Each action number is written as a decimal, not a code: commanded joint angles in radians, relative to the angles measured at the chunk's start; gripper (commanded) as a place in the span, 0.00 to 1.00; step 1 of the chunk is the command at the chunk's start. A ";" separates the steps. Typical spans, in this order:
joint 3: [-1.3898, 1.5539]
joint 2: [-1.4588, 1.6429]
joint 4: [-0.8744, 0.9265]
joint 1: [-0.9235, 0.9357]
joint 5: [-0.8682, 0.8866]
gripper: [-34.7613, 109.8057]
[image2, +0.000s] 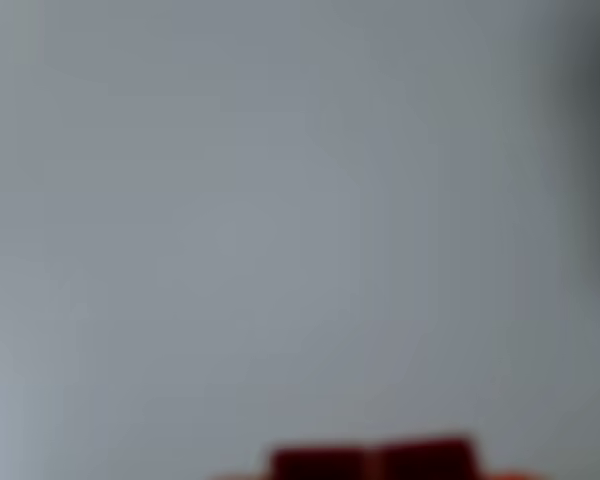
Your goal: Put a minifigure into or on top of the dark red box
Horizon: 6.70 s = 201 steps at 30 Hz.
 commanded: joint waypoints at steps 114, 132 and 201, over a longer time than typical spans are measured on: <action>-0.161 0.115 -0.107 0.772 -1.284 0.31; 0.606 1.134 -0.225 0.227 -1.296 0.24; 1.315 1.740 -0.224 -0.091 -1.559 0.24</action>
